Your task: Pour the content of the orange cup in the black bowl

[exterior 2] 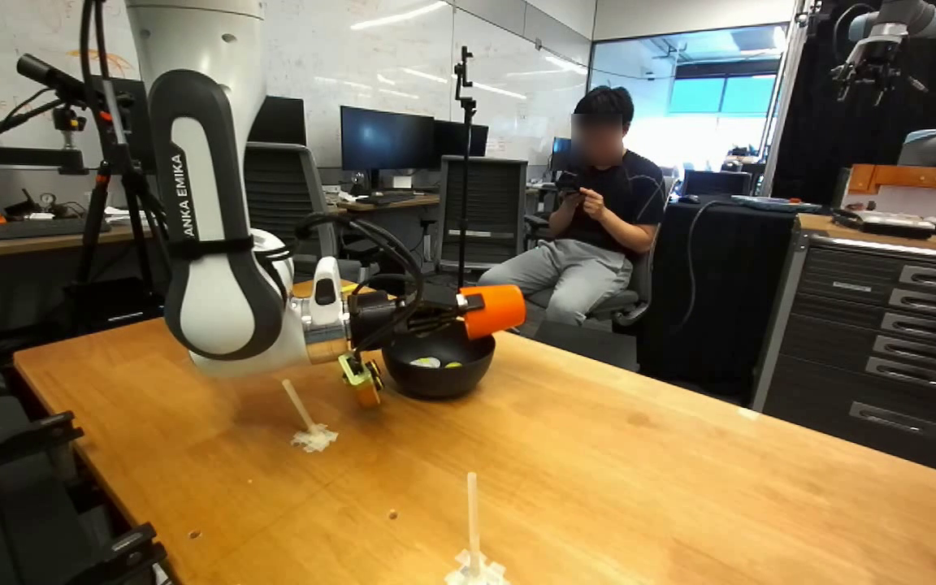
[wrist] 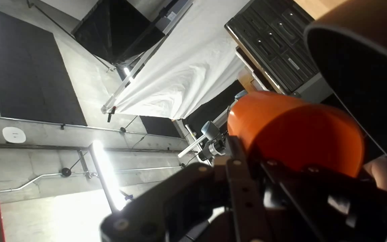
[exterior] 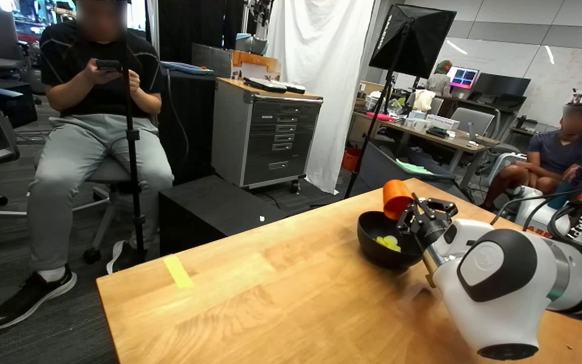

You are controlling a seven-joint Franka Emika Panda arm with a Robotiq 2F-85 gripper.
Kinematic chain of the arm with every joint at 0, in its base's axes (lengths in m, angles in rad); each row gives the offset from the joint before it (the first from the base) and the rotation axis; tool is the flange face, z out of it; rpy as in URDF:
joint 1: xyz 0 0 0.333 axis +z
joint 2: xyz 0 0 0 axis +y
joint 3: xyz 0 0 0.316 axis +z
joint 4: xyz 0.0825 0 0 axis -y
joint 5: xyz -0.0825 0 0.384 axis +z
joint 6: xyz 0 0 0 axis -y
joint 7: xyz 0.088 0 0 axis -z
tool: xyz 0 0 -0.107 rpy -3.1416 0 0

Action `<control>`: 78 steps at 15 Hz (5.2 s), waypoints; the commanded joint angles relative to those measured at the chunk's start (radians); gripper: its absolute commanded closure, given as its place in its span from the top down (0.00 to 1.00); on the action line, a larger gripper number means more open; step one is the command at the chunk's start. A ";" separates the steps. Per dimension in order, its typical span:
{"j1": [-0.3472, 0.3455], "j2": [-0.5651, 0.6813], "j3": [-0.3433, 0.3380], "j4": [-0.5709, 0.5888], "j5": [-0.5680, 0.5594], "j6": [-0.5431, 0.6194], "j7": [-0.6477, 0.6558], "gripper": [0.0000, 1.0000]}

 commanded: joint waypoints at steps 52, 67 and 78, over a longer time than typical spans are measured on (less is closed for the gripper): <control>-0.321 -0.320 -0.548 0.127 0.318 2.098 -0.164 0.01; -0.018 -0.082 -0.827 0.713 -0.113 2.799 0.480 0.01; -0.020 0.049 -0.806 0.769 -0.116 2.746 0.491 0.01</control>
